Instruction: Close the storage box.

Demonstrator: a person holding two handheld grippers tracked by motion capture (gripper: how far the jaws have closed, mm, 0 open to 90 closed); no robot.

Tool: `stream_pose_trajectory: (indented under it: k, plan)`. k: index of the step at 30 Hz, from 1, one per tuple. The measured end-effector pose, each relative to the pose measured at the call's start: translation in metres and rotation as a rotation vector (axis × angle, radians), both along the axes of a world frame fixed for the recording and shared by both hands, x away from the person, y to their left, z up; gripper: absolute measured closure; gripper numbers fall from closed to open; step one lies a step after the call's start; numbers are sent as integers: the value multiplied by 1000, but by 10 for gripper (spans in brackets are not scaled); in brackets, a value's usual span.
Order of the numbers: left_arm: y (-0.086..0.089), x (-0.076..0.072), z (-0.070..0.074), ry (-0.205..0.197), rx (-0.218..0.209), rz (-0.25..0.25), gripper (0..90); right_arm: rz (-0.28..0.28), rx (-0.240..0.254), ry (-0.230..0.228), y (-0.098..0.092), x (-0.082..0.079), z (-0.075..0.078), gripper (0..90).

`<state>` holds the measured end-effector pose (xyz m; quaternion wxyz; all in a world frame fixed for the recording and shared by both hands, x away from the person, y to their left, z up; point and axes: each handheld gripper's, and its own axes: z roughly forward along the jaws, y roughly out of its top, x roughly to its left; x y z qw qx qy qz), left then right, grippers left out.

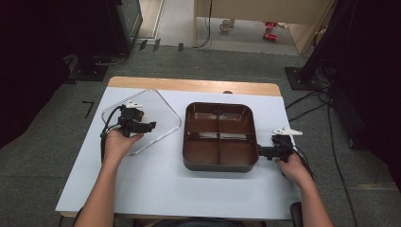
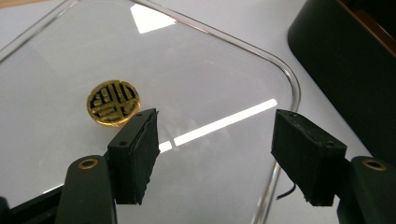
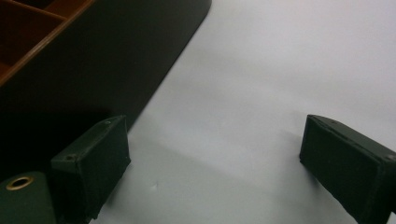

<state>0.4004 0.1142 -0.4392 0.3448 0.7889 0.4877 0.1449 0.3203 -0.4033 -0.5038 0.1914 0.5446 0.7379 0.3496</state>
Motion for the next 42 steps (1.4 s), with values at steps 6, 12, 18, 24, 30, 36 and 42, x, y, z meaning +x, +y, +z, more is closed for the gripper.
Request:
stream_pose_trajectory:
  k: [6,12,18,24,30,36,42]
  plan:
    - [8,11,-1,-11,2,36,326,-2,2,1,0,0,0,78]
    - [16,23,-4,-14,14,69,341,0,1,-1,0,0,0,78]
    - [22,33,-10,-16,12,103,343,0,0,-1,0,0,0,78]
    - [21,39,-22,-7,18,130,360,0,1,-1,0,0,0,78]
    - [20,43,-31,-1,32,136,428,-1,1,-1,0,0,0,78]
    - [25,46,-35,7,6,162,502,0,1,-1,0,0,0,78]
    - [20,45,-36,-13,35,148,582,0,1,-1,0,0,0,78]
